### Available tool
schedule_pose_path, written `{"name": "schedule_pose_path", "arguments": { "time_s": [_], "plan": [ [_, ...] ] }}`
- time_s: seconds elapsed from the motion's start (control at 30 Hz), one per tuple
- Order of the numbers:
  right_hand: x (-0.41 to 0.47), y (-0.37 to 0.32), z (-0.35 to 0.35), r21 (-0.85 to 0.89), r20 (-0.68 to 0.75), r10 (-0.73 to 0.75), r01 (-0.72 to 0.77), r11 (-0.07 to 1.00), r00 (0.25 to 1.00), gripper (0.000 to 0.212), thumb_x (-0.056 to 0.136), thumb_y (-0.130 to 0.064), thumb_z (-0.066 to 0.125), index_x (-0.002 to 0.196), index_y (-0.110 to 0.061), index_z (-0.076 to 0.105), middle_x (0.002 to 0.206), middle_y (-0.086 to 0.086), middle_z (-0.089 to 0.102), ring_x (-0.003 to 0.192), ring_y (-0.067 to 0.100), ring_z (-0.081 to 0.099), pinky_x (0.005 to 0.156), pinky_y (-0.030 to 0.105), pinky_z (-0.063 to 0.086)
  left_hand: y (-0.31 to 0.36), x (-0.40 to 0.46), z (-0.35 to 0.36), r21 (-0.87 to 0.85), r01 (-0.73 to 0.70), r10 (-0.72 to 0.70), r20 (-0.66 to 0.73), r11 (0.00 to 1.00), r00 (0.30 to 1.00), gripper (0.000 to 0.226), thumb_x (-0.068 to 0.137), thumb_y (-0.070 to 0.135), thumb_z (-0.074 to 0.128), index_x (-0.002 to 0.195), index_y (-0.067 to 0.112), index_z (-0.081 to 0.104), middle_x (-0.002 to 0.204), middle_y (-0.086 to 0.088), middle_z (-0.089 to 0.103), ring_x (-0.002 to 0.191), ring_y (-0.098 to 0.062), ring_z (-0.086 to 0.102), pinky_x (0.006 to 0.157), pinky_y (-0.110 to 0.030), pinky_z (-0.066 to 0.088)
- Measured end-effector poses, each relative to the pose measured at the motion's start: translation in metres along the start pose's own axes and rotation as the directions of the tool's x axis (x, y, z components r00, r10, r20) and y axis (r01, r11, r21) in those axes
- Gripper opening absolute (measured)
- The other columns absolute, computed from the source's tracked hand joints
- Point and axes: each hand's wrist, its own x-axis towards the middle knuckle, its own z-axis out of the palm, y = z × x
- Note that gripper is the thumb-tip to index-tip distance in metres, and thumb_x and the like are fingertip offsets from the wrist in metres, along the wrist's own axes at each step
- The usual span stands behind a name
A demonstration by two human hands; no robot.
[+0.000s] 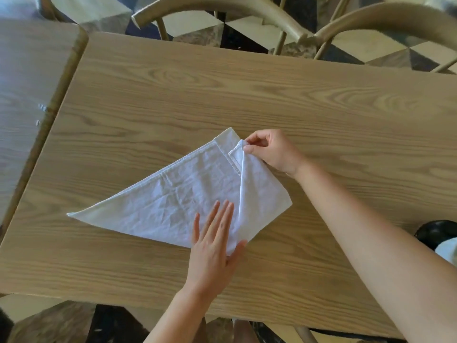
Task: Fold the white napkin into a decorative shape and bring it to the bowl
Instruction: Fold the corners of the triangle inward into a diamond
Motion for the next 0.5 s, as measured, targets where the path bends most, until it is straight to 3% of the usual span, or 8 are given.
{"name": "schedule_pose_path", "arguments": {
  "time_s": [0.13,0.33,0.43,0.5],
  "plan": [
    [0.024,0.001,0.008,-0.021,-0.017,0.026,-0.027,0.999,1.000,0.002,0.084,-0.011,0.066,0.086,-0.011,0.067,0.072,-0.006,0.063,0.063,-0.004,0.057,0.065,0.014,0.046,-0.004,0.004,0.004,0.109,-0.092,0.088,0.045,0.990,0.995,0.058,0.096,0.034,0.036,0.149,0.019,0.018,0.156,-0.006,0.020,0.145,-0.022,0.012,0.113,-0.053,0.011],
    [0.048,0.006,0.014,-0.231,-0.126,-0.031,0.001,0.973,0.992,0.010,0.075,-0.037,0.065,0.066,-0.033,0.061,0.060,-0.023,0.060,0.064,-0.001,0.051,0.091,0.049,0.041,-0.009,0.008,0.010,0.217,-0.080,0.060,0.097,0.973,0.993,0.051,0.098,0.029,0.029,0.146,0.013,0.030,0.153,-0.003,0.027,0.143,-0.019,0.018,0.109,-0.053,0.017],
    [0.048,0.007,0.019,-0.397,-0.194,-0.111,0.026,0.917,0.975,0.011,0.078,-0.033,0.066,0.077,-0.026,0.058,0.073,-0.015,0.058,0.073,0.007,0.055,0.090,0.048,0.043,-0.007,0.008,0.013,0.291,-0.054,0.017,0.130,0.955,0.991,0.056,0.097,0.040,0.027,0.145,0.011,0.033,0.153,-0.004,0.029,0.143,-0.018,0.018,0.110,-0.052,0.017],
    [0.043,0.009,0.022,-0.567,-0.259,-0.278,0.087,0.819,0.925,0.020,0.079,-0.032,0.065,0.092,-0.017,0.061,0.089,-0.004,0.061,0.087,0.020,0.058,0.084,0.045,0.045,-0.006,0.007,0.013,0.321,-0.050,0.002,0.147,0.946,0.989,0.059,0.094,0.043,0.030,0.144,0.011,0.035,0.153,-0.005,0.029,0.142,-0.018,0.019,0.109,-0.052,0.019]
  ]
}}
